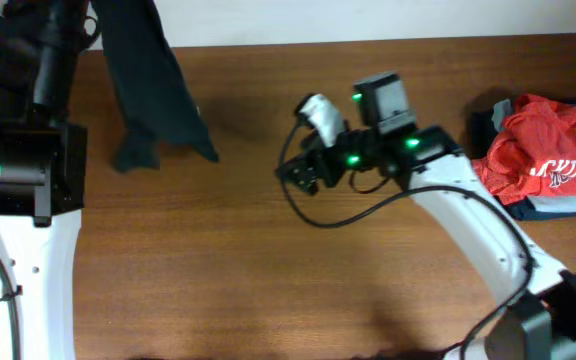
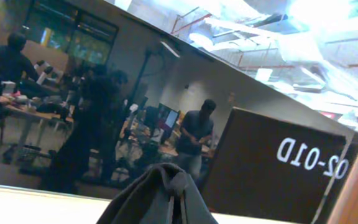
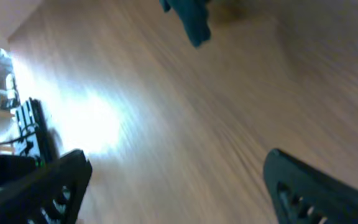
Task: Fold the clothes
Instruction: 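Reach the right gripper to the hanging garment and grasp its other corner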
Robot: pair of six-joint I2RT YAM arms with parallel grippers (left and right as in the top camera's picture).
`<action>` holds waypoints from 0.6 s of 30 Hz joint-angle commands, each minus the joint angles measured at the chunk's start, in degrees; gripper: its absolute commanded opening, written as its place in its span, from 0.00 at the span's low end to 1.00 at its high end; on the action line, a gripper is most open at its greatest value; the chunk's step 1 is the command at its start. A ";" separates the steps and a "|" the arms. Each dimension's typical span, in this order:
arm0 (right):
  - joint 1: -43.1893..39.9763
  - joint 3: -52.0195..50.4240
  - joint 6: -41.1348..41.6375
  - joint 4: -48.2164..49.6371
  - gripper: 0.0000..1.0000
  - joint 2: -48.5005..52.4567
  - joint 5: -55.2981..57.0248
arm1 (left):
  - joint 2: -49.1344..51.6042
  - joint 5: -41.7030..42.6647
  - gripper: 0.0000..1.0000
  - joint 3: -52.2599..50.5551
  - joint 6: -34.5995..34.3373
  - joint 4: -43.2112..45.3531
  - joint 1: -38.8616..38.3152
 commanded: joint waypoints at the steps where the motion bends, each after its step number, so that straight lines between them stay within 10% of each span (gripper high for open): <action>1: 4.39 1.07 -0.72 2.86 0.89 2.49 -0.22 | -1.79 1.03 0.01 0.92 -2.38 0.83 -0.39; 18: 12.24 1.05 -0.46 13.49 0.83 8.72 6.86 | -2.82 4.92 0.01 0.96 -4.55 1.11 -0.37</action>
